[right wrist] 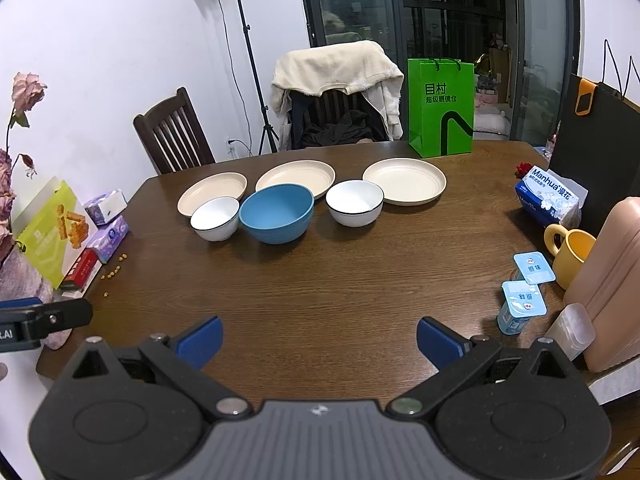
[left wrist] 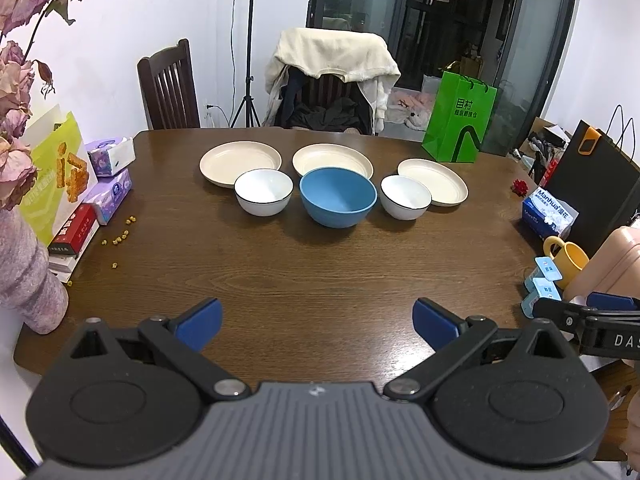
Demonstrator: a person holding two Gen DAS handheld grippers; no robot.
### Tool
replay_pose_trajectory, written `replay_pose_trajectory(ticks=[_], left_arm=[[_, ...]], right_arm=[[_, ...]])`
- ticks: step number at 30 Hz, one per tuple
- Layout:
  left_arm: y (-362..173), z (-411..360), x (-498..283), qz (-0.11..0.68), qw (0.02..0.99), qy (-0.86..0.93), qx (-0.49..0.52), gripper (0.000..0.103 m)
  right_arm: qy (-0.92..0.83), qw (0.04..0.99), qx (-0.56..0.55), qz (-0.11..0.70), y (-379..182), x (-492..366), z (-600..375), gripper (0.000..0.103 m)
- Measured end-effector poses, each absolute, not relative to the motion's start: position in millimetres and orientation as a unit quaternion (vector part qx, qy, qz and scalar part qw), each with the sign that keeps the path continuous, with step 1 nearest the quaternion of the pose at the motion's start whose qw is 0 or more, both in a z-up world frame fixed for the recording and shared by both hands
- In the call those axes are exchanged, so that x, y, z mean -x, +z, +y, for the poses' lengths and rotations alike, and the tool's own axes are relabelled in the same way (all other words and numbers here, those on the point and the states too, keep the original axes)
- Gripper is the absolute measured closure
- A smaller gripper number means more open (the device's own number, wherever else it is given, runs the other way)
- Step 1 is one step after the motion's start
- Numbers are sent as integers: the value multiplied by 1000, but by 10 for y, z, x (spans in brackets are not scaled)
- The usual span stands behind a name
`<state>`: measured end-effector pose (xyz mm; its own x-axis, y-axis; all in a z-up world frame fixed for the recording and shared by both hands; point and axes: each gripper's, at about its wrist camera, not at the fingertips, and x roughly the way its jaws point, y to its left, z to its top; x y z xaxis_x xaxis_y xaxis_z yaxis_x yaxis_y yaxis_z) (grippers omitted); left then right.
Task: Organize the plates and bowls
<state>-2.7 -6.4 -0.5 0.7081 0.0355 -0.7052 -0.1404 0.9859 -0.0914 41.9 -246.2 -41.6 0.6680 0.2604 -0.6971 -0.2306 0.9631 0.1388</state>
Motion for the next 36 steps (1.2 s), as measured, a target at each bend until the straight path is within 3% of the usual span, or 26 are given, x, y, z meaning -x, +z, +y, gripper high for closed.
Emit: replay_pose_trajectory(ticks=[36], left_arm=[[9, -140, -25, 379, 922, 49, 67, 0]], right_arm=[[137, 912, -17, 387, -410, -500, -2489, 0]])
